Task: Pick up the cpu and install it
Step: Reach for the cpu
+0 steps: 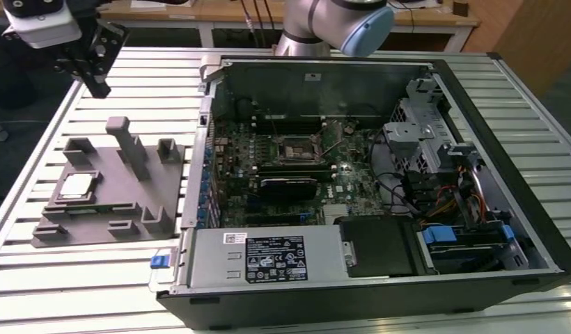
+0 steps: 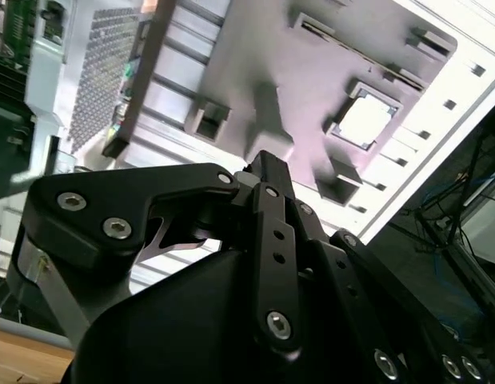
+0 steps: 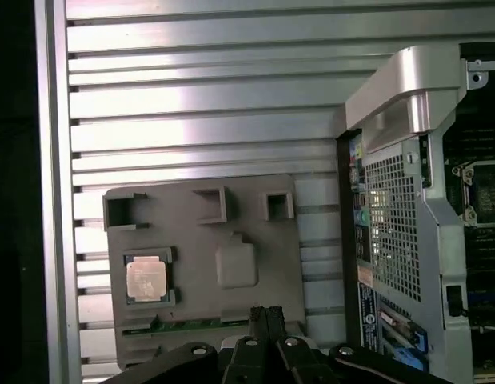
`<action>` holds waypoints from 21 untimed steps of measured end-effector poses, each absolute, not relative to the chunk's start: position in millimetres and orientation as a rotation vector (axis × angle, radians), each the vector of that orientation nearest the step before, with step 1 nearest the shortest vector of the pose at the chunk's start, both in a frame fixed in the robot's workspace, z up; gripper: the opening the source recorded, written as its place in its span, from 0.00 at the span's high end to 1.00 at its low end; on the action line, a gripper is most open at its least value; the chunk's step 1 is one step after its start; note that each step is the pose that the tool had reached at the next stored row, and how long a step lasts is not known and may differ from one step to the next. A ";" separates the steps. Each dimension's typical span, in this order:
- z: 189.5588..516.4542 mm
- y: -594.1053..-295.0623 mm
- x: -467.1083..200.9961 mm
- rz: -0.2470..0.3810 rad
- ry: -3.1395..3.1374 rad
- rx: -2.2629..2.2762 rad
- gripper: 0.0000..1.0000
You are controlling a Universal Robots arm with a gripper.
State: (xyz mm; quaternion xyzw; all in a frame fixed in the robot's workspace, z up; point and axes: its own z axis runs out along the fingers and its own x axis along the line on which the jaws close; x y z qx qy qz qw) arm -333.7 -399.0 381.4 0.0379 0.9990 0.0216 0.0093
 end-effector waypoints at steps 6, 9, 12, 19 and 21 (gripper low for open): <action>379.8 -399.0 -360.9 0.067 3.120 0.118 0.89; 378.9 -398.9 -374.7 0.067 3.121 0.119 0.89; 378.2 -399.0 -388.2 0.067 3.121 0.119 0.89; 376.4 -398.9 -419.9 0.067 3.122 0.119 0.89; 375.8 -399.0 -428.9 0.067 3.122 0.119 0.89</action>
